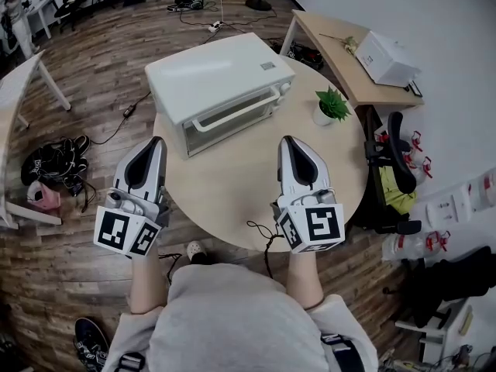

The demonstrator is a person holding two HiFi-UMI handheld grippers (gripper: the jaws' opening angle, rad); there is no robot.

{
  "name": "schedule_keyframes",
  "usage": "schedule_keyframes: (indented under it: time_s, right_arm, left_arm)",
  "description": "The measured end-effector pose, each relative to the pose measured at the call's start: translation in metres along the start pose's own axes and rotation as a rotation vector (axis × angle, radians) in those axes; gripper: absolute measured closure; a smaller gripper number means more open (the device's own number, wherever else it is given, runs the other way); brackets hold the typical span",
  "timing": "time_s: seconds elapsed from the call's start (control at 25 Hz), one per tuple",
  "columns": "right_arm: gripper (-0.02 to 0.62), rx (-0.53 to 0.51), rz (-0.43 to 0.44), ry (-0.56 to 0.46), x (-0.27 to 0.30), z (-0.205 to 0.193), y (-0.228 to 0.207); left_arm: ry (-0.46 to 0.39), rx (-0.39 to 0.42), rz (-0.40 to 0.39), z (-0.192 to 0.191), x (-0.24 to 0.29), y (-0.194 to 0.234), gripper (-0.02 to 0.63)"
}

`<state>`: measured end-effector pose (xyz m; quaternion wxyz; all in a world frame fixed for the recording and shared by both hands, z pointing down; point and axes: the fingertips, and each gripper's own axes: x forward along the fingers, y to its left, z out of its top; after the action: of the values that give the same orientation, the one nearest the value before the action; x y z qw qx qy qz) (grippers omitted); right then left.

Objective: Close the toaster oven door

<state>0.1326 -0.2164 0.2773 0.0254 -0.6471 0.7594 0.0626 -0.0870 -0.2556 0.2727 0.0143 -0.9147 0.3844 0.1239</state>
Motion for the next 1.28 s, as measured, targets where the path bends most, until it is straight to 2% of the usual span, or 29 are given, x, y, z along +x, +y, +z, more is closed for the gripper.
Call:
schedule_keyframes:
  time_s: [0.52, 1.28]
  right_arm:
    - [0.584, 0.006, -0.019, -0.005, -0.029, 0.001, -0.008]
    - [0.584, 0.031, 0.014, -0.019, -0.055, 0.007, -0.009]
  left_arm:
    - [0.001, 0.018, -0.011, 0.005, -0.01, -0.027, 0.598]
    - [-0.014, 0.025, 0.018, 0.012, -0.032, -0.053, 0.598]
